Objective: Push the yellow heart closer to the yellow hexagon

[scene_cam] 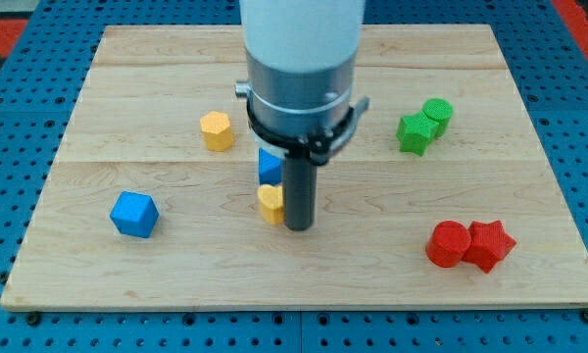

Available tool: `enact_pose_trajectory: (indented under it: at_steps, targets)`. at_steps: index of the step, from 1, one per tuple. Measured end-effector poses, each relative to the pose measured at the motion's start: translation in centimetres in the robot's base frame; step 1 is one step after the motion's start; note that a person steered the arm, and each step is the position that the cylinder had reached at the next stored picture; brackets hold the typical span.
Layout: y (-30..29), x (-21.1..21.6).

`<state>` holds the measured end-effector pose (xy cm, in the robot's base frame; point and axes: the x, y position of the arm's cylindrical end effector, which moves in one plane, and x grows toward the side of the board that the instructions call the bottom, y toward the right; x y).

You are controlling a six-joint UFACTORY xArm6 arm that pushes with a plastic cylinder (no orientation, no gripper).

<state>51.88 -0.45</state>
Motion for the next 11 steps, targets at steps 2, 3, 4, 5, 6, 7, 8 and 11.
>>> enact_pose_trajectory:
  at_steps: [2,3,4,5,6,7,8,11]
  targets:
    - [-3.3,-5.6]
    - [-4.3,-5.9]
    - [-2.5,-3.7]
    - [-4.3,-3.2]
    - [-7.0,-3.2]
    - [-9.1,-3.2]
    - [-9.5,-2.2]
    - [-11.3,-8.6]
